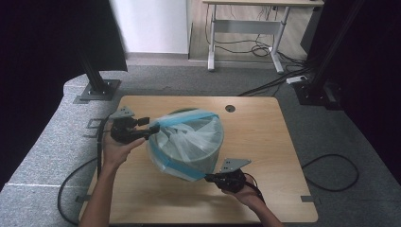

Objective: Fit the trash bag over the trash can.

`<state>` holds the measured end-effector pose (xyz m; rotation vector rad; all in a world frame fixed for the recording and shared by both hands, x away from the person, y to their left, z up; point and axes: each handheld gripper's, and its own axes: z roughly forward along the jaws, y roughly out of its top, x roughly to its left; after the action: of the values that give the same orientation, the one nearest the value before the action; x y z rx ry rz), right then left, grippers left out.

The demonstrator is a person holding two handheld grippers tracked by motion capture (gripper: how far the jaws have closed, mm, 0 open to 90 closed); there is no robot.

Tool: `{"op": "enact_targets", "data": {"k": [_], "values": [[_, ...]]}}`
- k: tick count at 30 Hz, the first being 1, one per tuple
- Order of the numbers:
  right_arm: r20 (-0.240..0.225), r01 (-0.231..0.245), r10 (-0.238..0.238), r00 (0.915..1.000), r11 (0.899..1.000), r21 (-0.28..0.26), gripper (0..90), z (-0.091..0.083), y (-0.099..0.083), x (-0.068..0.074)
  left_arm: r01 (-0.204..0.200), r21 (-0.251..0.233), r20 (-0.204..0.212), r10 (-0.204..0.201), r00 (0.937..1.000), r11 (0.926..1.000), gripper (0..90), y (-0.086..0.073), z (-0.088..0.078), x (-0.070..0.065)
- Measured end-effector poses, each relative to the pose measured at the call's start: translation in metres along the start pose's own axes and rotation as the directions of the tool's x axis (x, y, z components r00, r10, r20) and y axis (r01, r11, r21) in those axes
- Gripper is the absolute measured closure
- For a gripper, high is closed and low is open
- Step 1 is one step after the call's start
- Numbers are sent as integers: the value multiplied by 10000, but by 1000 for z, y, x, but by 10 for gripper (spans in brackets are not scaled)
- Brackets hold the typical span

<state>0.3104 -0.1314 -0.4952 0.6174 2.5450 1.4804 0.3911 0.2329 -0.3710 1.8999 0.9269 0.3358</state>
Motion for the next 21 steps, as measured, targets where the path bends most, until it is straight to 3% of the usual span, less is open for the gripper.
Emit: {"op": "enact_targets", "data": {"k": [4, 6, 8, 9, 11, 16, 21], "values": [[11, -21, 21, 10000, 10000, 4, 887, -2, 0, -1, -273, 502, 166, 265, 9995, 9984, 414, 5, 11, 2], [27, -48, 48, 10000, 10000, -2, 887, -3, 0, -2, -297, 891, 77, 291, 9995, 9956, 544, 7, 15, 1], [23, -75, 75, 10000, 10000, 11, 887, -3, -1, -3, -105, 936, 347, 73, 9994, 9956, 673, 9, 15, 0], [19, -83, 83, 10000, 10000, 13, 887, -3, -1, -3, -83, 941, 268, 58, 9996, 9955, 735, 10, 15, -1], [19, -86, 86, 10000, 10000, 23, 887, -3, -2, -3, -1, 849, 145, -12, 9999, 9964, 795, 13, 13, -1], [-6, -115, 115, 9999, 9999, 41, 887, -4, -3, -3, 727, 212, 458, -736, 9962, 9971, 860, 20, 10, 11], [-13, -144, 144, 9999, 9999, 41, 887, -4, -4, -5, 1505, -72, 407, -1501, 9878, 9886, 862, 29, 17, 29]]}}
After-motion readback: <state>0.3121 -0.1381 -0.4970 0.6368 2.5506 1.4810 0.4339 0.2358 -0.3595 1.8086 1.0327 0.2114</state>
